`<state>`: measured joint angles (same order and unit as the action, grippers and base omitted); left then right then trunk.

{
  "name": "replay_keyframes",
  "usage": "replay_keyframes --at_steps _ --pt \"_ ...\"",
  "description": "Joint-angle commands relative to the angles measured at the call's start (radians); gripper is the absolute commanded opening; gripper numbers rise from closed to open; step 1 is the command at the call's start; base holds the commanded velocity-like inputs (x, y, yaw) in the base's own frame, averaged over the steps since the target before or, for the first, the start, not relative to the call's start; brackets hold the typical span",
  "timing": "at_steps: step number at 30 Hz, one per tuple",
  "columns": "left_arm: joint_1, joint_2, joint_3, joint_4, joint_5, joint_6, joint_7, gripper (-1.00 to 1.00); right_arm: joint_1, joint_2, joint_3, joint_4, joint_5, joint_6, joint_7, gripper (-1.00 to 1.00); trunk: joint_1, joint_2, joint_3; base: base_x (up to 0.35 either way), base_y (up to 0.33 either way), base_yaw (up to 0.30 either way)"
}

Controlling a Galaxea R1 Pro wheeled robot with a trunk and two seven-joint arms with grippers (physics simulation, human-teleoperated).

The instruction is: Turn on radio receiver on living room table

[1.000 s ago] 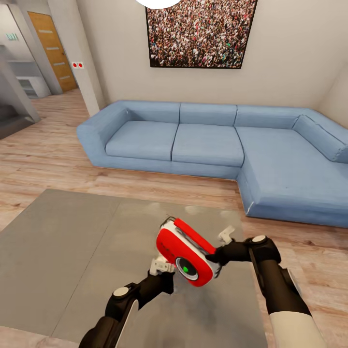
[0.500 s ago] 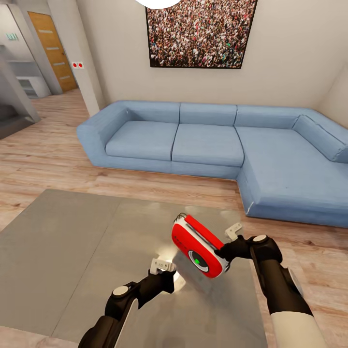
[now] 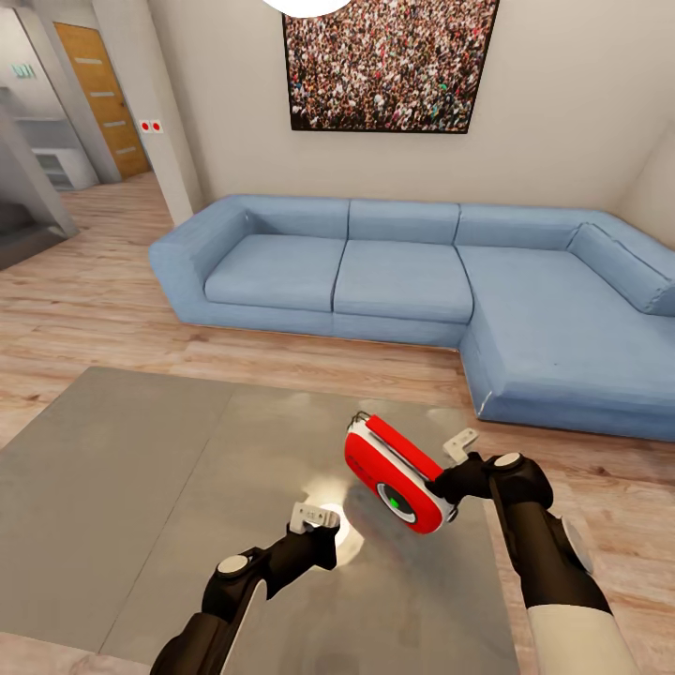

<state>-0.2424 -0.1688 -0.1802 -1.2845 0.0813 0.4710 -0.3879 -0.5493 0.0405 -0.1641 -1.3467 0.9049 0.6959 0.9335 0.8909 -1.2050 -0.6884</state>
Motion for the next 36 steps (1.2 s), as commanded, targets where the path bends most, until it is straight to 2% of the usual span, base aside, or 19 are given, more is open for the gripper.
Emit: replay_keyframes --at_steps 1,17,19,24,36 --pt "0.0 0.0 0.001 0.0 0.0 0.0 0.0 -1.0 0.0 -0.001 0.0 0.004 -0.003 0.0 -0.001 -1.0 0.0 0.0 0.0 0.0 0.0 0.0" --pt "0.0 0.0 0.001 0.001 0.0 0.0 0.001 -1.0 0.0 -0.007 0.0 0.014 -0.006 -0.001 -0.013 -1.0 0.0 0.0 0.0 0.0 0.0 0.0" --pt "0.0 0.009 0.004 0.007 -0.002 -0.011 0.004 -1.0 0.0 0.002 -0.012 0.026 -0.004 0.013 -0.015 -1.0 0.0 0.0 0.0 0.0 0.0 0.0" --pt "0.001 0.013 0.005 0.007 -0.001 -0.013 0.004 -1.0 0.0 0.006 -0.028 0.039 -0.001 0.02 -0.013 -1.0 0.0 0.0 0.0 0.0 0.0 0.0" --pt "0.0 0.02 0.002 0.007 0.002 -0.021 0.004 -1.0 0.0 0.0 -0.07 0.034 -0.005 0.016 0.047 -1.0 0.0 0.0 0.0 0.0 0.0 0.0"
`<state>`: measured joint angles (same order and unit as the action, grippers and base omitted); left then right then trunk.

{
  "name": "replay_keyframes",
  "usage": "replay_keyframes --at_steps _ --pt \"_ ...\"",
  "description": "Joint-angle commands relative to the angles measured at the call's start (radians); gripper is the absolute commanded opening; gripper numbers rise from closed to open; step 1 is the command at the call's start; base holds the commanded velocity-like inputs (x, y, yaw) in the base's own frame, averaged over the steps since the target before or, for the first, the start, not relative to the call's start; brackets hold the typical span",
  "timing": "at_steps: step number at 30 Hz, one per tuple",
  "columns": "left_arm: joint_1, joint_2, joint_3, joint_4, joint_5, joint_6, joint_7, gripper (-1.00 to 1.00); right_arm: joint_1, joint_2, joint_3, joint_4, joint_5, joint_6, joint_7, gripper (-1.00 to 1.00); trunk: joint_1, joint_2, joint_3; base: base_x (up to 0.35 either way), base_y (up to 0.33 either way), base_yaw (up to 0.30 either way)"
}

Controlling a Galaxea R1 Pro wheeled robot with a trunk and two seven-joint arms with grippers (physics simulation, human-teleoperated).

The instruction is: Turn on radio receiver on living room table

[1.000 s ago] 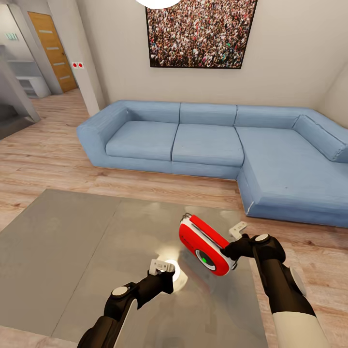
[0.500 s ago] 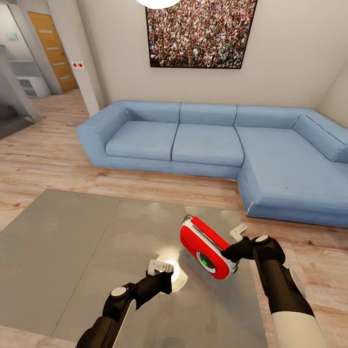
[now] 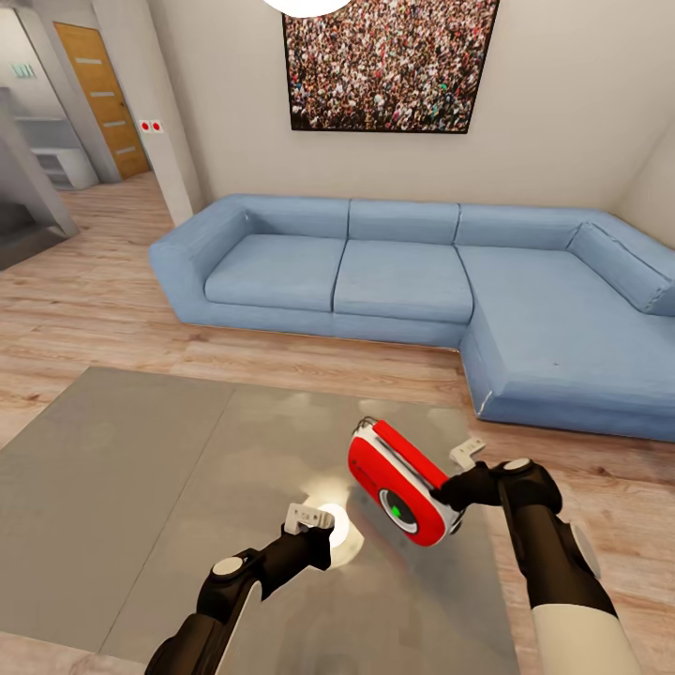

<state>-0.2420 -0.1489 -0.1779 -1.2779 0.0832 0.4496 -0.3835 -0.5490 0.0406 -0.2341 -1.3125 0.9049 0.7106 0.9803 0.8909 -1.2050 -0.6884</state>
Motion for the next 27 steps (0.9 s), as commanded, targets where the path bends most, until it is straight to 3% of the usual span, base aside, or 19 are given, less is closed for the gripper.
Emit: replay_keyframes --at_steps 1,17,22,27 --pt "0.0 0.0 -0.001 0.0 0.0 0.0 0.0 -1.0 0.0 0.0 -0.005 -0.001 -0.005 0.001 0.006 -1.0 0.0 0.0 0.0 0.0 0.0 0.0" --pt "0.0 0.003 0.004 0.0 0.008 0.0 -0.007 -1.0 0.0 0.002 -0.014 0.04 -0.007 -0.017 -0.012 -1.0 0.0 0.0 0.0 0.0 0.0 0.0" --pt "0.0 0.003 0.005 0.0 0.009 -0.001 -0.008 -1.0 0.0 0.006 -0.022 0.159 -0.008 -0.091 -0.098 -1.0 0.0 0.0 0.0 0.0 0.0 0.0" --pt "0.0 0.003 0.006 0.0 0.009 -0.001 -0.01 -1.0 0.0 0.006 -0.046 0.189 -0.009 -0.126 -0.127 -1.0 0.0 0.0 0.0 0.0 0.0 0.0"
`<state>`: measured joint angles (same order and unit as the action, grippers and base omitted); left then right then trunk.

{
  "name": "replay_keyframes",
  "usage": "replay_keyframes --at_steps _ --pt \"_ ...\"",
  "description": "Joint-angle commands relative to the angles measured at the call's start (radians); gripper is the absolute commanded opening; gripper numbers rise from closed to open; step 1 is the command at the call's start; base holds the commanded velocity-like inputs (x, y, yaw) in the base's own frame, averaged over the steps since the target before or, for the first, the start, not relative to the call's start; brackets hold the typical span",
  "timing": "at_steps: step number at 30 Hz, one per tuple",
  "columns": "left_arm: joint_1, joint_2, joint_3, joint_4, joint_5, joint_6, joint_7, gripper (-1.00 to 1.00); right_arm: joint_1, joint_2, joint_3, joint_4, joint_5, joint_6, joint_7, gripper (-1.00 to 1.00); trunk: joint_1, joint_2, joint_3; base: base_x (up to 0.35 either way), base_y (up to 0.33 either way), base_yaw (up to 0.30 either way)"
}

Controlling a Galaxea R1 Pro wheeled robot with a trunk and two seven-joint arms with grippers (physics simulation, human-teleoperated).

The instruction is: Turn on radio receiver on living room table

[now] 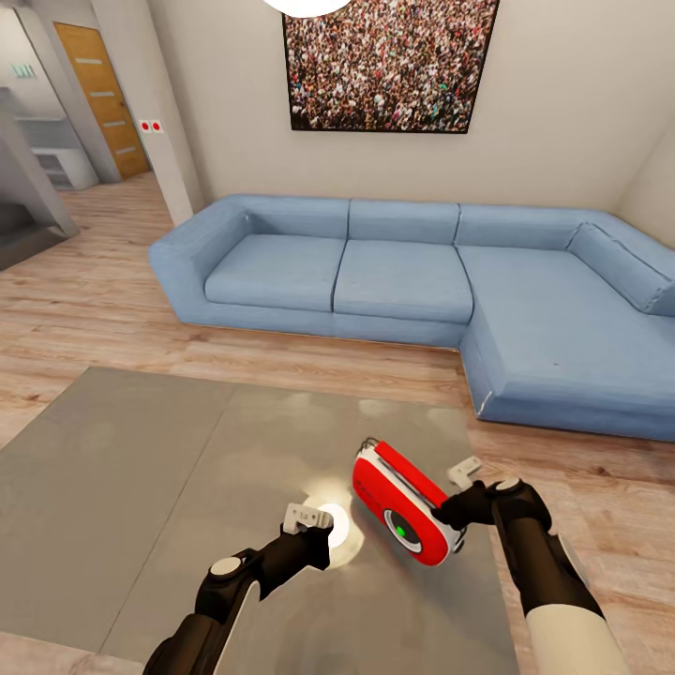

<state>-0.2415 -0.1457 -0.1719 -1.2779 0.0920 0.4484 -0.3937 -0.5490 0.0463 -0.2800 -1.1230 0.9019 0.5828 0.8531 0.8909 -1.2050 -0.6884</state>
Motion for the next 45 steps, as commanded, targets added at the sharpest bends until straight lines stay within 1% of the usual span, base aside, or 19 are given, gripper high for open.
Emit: replay_keyframes --at_steps 1,14,15,17,18,22,30,31,34,36,45 --pt "0.0 0.0 0.0 0.0 0.0 0.0 0.0 -1.0 0.0 0.0 -0.001 0.001 -0.006 0.0 -0.001 -1.0 0.0 0.0 0.0 0.0 0.0 0.0" --pt "0.0 0.0 0.001 0.0 0.0 0.0 -0.001 -1.0 0.0 0.001 -0.008 0.002 -0.009 -0.01 -0.005 -1.0 0.0 0.0 0.0 0.0 0.0 0.0" --pt "0.0 0.0 0.001 0.0 0.0 0.0 -0.001 -1.0 0.0 0.001 -0.008 0.002 -0.017 -0.02 -0.005 -1.0 0.0 0.0 0.0 0.0 0.0 0.0" --pt "0.0 0.0 0.001 0.0 0.0 0.0 -0.001 -1.0 0.0 0.0 -0.012 0.002 -0.054 -0.049 -0.005 -1.0 0.0 0.0 0.0 0.0 0.0 0.0" --pt "0.0 0.0 0.001 0.0 0.0 0.0 -0.001 -1.0 0.0 -0.003 -0.015 0.004 -0.099 -0.08 -0.006 -1.0 0.0 0.0 0.0 0.0 0.0 0.0" --pt "0.0 0.0 0.0 0.0 0.0 0.0 -0.001 -1.0 0.0 -0.005 -0.016 0.005 -0.121 -0.096 -0.007 -1.0 0.0 0.0 0.0 0.0 0.0 0.0" --pt "0.0 0.001 0.001 0.001 0.0 0.0 -0.001 -1.0 0.0 -0.004 -0.016 0.017 -0.128 -0.101 -0.012 -1.0 0.0 0.0 0.0 0.0 0.0 0.0" --pt "0.0 0.001 0.001 0.001 0.0 0.0 -0.002 -1.0 0.0 -0.004 -0.016 0.043 -0.128 -0.116 -0.036 -1.0 0.0 0.0 0.0 0.0 0.0 0.0" --pt "0.0 0.001 0.001 0.002 0.0 0.0 -0.002 -1.0 0.0 -0.003 -0.016 0.072 -0.129 -0.15 -0.082 -1.0 0.0 0.0 0.0 0.0 0.0 0.0" --pt "0.0 0.002 0.001 0.003 0.0 0.0 -0.002 -1.0 0.0 -0.003 -0.016 0.082 -0.13 -0.167 -0.1 -1.0 0.0 0.0 0.0 0.0 0.0 0.0" --pt "0.0 0.002 0.002 0.003 0.0 -0.001 -0.002 -1.0 0.0 -0.002 -0.016 0.09 -0.132 -0.181 -0.116 -1.0 0.0 0.0 0.0 0.0 0.0 0.0"
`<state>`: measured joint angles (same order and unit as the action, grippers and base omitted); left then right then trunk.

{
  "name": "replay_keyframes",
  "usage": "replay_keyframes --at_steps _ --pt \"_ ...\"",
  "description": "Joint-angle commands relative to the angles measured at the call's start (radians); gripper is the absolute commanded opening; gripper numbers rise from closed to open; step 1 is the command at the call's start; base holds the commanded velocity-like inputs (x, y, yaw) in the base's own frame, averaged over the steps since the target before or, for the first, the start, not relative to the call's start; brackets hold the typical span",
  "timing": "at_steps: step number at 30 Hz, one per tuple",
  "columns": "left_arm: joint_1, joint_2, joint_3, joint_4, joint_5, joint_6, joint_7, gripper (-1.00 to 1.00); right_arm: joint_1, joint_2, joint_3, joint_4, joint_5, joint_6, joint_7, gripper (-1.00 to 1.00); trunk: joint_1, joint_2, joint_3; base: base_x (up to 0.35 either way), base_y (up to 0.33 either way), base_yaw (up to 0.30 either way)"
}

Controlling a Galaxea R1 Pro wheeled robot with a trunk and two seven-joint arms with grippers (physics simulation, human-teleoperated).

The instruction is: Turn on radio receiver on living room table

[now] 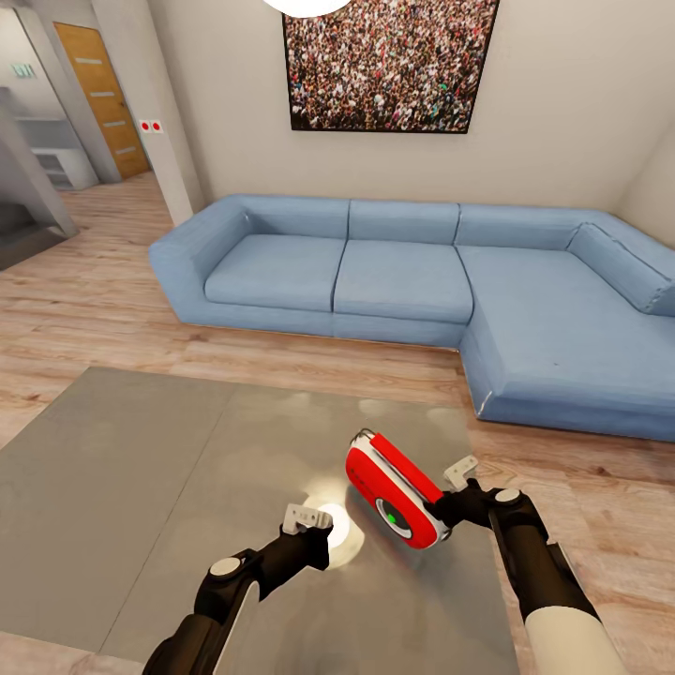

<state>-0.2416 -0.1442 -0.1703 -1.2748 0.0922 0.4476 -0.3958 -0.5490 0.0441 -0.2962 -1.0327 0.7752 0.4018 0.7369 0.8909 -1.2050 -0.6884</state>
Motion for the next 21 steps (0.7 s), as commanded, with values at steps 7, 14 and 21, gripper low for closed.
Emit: replay_keyframes --at_steps 7,14,21 --pt "0.0 0.0 0.0 0.0 0.002 -0.021 0.0 -1.0 0.0 0.002 0.0 0.015 -0.006 -0.002 -0.002 -1.0 0.0 0.0 0.0 0.0 0.0 0.0" --pt "0.0 0.0 0.0 0.001 0.003 -0.038 -0.001 -1.0 0.0 0.003 0.0 0.048 -0.006 -0.05 -0.004 -1.0 0.0 0.0 0.0 0.0 0.0 0.0" --pt "0.0 0.0 0.0 0.007 0.003 -0.039 -0.002 -1.0 0.0 0.002 0.0 0.051 -0.007 -0.056 -0.004 -1.0 0.0 0.0 0.0 0.0 0.0 0.0"
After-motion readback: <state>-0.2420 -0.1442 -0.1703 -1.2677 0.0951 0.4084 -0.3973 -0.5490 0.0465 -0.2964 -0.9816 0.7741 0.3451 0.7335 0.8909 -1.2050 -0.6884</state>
